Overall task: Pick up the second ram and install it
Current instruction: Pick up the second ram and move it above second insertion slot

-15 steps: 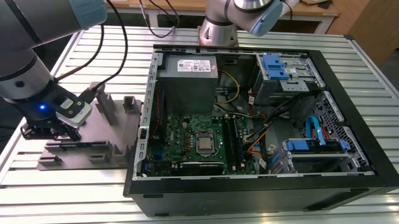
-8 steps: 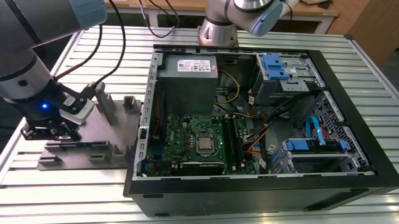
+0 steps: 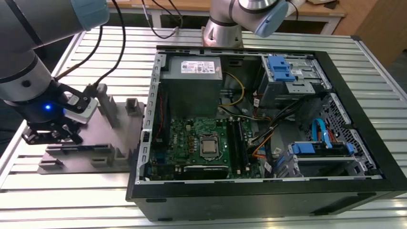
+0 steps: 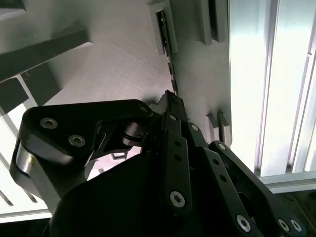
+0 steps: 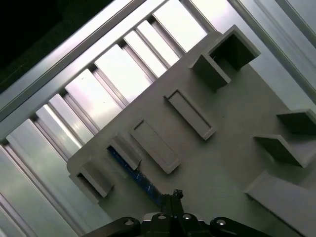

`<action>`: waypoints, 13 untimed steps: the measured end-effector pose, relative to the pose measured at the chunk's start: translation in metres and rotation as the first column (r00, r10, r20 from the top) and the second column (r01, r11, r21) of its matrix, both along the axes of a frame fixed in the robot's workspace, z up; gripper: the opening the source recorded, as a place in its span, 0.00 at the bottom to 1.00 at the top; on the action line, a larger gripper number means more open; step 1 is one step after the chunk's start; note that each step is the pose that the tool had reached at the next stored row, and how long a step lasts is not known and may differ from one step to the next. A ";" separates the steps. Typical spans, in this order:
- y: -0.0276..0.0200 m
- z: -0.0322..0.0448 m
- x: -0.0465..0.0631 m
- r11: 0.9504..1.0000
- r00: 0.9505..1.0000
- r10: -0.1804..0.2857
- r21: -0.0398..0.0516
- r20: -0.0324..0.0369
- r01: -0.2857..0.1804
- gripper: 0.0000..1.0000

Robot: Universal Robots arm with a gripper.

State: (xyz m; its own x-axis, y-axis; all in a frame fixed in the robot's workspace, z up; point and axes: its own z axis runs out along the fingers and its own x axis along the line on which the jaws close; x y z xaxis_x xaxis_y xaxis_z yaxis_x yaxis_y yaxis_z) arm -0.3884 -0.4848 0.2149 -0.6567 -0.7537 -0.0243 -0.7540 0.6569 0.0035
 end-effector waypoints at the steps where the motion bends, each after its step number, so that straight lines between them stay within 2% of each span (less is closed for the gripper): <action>1: 0.0000 0.0000 0.000 1.000 1.000 0.012 0.000 0.000 -0.012 0.11; 7: 0.0000 0.0000 0.000 0.997 0.997 0.081 0.000 0.000 -0.081 0.11; 13: 0.0000 0.0000 0.000 0.989 0.989 0.146 0.000 0.000 -0.146 0.11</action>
